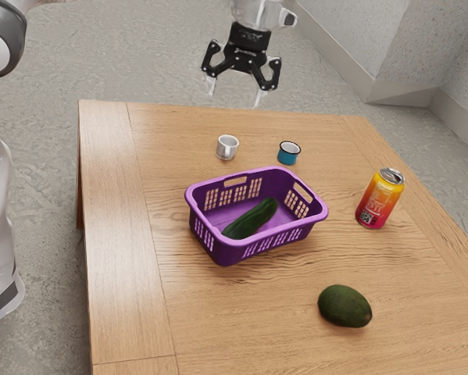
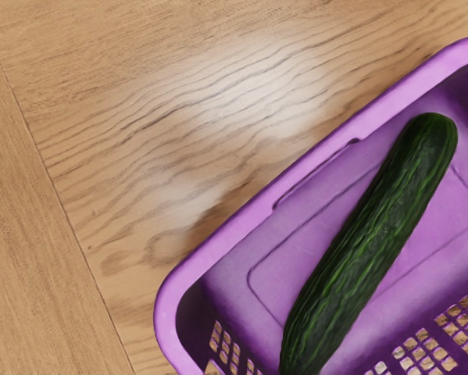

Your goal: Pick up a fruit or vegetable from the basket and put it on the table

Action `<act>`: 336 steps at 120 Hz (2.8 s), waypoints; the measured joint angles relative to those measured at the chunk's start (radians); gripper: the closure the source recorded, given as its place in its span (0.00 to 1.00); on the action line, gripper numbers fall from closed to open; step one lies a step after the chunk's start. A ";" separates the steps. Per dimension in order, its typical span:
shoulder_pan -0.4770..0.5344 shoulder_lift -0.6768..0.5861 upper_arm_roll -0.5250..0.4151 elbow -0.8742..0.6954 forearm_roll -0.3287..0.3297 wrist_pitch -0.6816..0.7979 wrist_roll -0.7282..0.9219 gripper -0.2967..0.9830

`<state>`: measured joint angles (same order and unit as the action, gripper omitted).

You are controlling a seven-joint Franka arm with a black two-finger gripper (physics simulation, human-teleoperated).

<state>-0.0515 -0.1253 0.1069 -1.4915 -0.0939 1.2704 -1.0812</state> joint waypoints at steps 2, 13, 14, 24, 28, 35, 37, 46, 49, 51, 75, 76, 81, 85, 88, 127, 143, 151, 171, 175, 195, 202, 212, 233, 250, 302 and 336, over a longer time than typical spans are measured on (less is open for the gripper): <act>-0.001 0.000 0.000 0.000 0.000 0.020 -0.037 0.23; -0.001 0.001 0.001 -0.001 0.000 0.104 -0.221 0.23; 0.000 0.001 0.001 -0.001 0.000 0.110 -0.236 0.23; 0.003 0.006 0.000 -0.001 0.000 0.158 -0.378 0.23; -0.003 0.009 -0.002 -0.002 -0.003 0.172 -0.430 0.23; -0.017 0.012 -0.002 -0.002 -0.004 0.192 -0.507 0.23; -0.019 0.012 -0.002 -0.002 -0.004 0.197 -0.522 0.23; -0.027 0.014 -0.005 -0.002 -0.007 0.214 -0.547 0.23; -0.037 0.019 -0.008 -0.002 -0.008 0.219 -0.545 0.23; -0.043 0.024 -0.012 -0.002 -0.008 0.221 -0.542 0.23; -0.120 -0.009 -0.050 -0.141 -0.007 0.275 -0.446 0.23; -0.115 -0.018 -0.056 -0.158 -0.006 0.281 -0.442 0.23; -0.097 -0.060 -0.081 -0.240 -0.005 0.313 -0.422 0.23; -0.081 -0.113 -0.106 -0.326 -0.005 0.342 -0.406 0.23; -0.070 -0.151 -0.126 -0.380 -0.005 0.363 -0.395 0.23; -0.029 -0.132 -0.185 -0.490 -0.006 0.520 -0.253 0.24; -0.009 -0.092 -0.185 -0.491 -0.008 0.556 -0.200 0.23; -0.006 -0.073 -0.185 -0.491 -0.008 0.572 -0.172 0.23; 0.000 -0.029 -0.187 -0.526 -0.020 0.627 -0.114 0.24; 0.002 -0.023 -0.187 -0.533 -0.026 0.638 -0.105 0.24; 0.008 0.023 -0.186 -0.542 -0.057 0.680 -0.062 0.24; 0.017 0.030 -0.185 -0.545 -0.067 0.691 -0.048 0.24; 0.025 0.043 -0.185 -0.547 -0.079 0.705 -0.031 0.24; 0.022 0.064 -0.185 -0.554 -0.090 0.727 -0.001 0.24; 0.022 0.065 -0.184 -0.571 -0.093 0.743 0.018 0.24; 0.038 0.121 -0.184 -0.572 -0.115 0.772 0.062 0.24; 0.042 0.151 -0.182 -0.583 -0.139 0.796 0.081 0.24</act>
<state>-0.0097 0.0255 -0.0752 -2.0749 -0.2331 2.0667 -0.9999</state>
